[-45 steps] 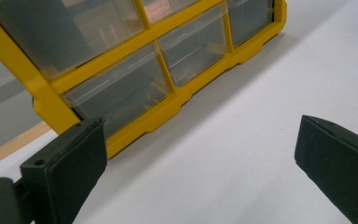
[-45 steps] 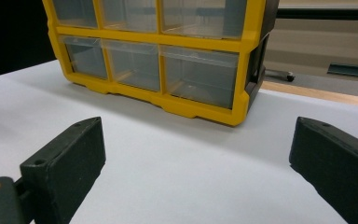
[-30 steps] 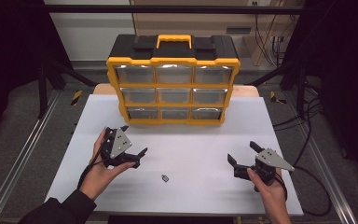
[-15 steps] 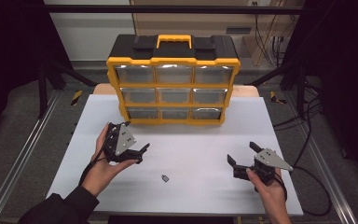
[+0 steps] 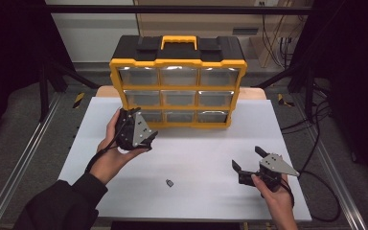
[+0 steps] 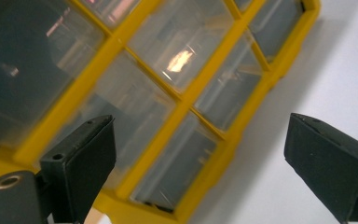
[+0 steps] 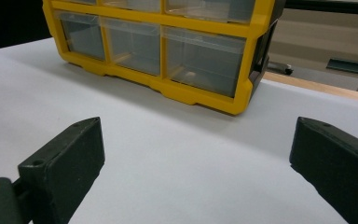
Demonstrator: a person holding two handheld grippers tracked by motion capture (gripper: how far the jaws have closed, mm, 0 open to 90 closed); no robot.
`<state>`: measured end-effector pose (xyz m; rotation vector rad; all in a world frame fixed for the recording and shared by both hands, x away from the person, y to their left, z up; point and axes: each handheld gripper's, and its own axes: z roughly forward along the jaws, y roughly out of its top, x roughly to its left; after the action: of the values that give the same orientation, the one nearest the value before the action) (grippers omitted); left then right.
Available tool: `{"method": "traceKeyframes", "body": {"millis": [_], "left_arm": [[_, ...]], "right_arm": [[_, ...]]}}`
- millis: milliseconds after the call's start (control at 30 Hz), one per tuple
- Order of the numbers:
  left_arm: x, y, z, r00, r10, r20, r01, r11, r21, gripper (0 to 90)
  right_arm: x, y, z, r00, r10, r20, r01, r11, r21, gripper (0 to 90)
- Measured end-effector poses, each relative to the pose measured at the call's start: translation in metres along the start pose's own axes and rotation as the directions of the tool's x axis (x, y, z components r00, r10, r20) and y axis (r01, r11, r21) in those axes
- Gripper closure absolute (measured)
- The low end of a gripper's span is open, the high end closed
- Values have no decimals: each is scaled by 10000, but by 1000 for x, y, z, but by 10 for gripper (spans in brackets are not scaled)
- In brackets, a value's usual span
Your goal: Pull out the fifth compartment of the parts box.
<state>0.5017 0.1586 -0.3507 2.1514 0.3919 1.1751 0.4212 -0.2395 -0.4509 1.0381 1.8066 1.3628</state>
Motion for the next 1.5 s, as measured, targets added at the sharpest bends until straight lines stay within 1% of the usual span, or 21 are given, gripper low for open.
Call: {"method": "traceKeyframes", "body": {"millis": [67, 233, 267, 367, 467, 533, 567, 600, 633, 667, 800, 933, 967, 1033, 1100, 1167, 1233, 1333, 1400, 1467, 1500], "left_arm": [[1, 3, 3, 9999, 110, -74, -110, 9999, 10, 104], [4, 17, 22, 9952, 847, -492, -842, 9964, 122, 141], [3, 22, 30, 9885, 1349, -688, -1334, 9907, 260, 148], [1, 28, 42, 9763, 1928, -978, -1894, 9810, 429, 186], [-4, 32, 52, 9543, 2669, -1343, -2608, 9635, 610, 238], [-6, 34, 57, 9338, 3194, -1612, -3116, 9475, 720, 278], [-6, 34, 57, 9338, 3194, -1612, -3116, 9475, 720, 303], [-8, 35, 62, 9173, 3512, -1877, -3407, 9362, 868, 341], [-8, 36, 65, 9115, 3598, -1995, -3482, 9329, 917, 353], [-9, 37, 67, 9010, 3749, -2181, -3610, 9270, 1018, 362], [-14, 39, 74, 8512, 4442, -2797, -4260, 8959, 1262, 450], [-15, 40, 78, 8108, 4873, -3243, -4698, 8722, 1360, 517], [-15, 39, 79, 8051, 4900, -3342, -4745, 8702, 1326, 534], [-14, 38, 81, 8007, 4935, -3397, -4770, 8682, 1371, 577], [-15, 36, 84, 7858, 5130, -3455, -4942, 8567, 1481, 614], [-15, 33, 87, 7774, 5278, -3420, -5056, 8479, 1594, 643], [-16, 32, 87, 7646, 5474, -3402, -5217, 8356, 1721, 661], [-18, 31, 89, 7626, 5521, -3371, -5264, 8325, 1725, 672], [-20, 31, 91, 7520, 5647, -3401, -5392, 8237, 1756, 671], [-20, 31, 92, 7494, 5648, -3455, -5377, 8237, 1801, 667], [-21, 32, 93, 7445, 5688, -3495, -5409, 8208, 1834, 670]], "right_arm": [[0, 0, 0, 10000, -8, -20, 8, 10000, 11, 35], [2, 1, 0, 10000, -32, -69, 32, 10000, -5, 36], [2, 1, -1, 10000, -45, -85, 44, 10000, -31, 36], [3, 2, -2, 9999, -75, -121, 74, 9999, -77, 36], [4, 2, -3, 9998, -76, -197, 74, 9999, -78, 37], [4, 3, -3, 9997, -112, -208, 110, 9999, -101, 38], [4, 3, -3, 9997, -117, -207, 115, 9999, -111, 39], [4, 3, -3, 9997, -113, -215, 110, 9999, -124, 40], [5, 3, -3, 9997, -118, -233, 114, 9998, -144, 42], [5, 4, -3, 9996, -136, -249, 133, 9998, -138, 42], [7, 4, -3, 9993, -221, -286, 217, 9997, -131, 43], [6, 4, -4, 9994, -220, -281, 216, 9996, -155, 46], [5, 4, -4, 9994, -204, -278, 200, 9997, -159, 47], [5, 4, -4, 9994, -191, -284, 186, 9997, -164, 49], [5, 4, -5, 9994, -193, -291, 188, 9997, -167, 49], [6, 4, -5, 9994, -186, -284, 182, 9997, -147, 49], [6, 4, -5, 9994, -220, -266, 216, 9996, -158, 49], [5, 3, -5, 9994, -228, -257, 224, 9996, -157, 49], [4, 3, -5, 9994, -234, -257, 230, 9996, -172, 49], [4, 3, -5, 9994, -233, -240, 228, 9995, -195, 49], [4, 3, -5, 9994, -244, -239, 239, 9995, -216, 49]]}}
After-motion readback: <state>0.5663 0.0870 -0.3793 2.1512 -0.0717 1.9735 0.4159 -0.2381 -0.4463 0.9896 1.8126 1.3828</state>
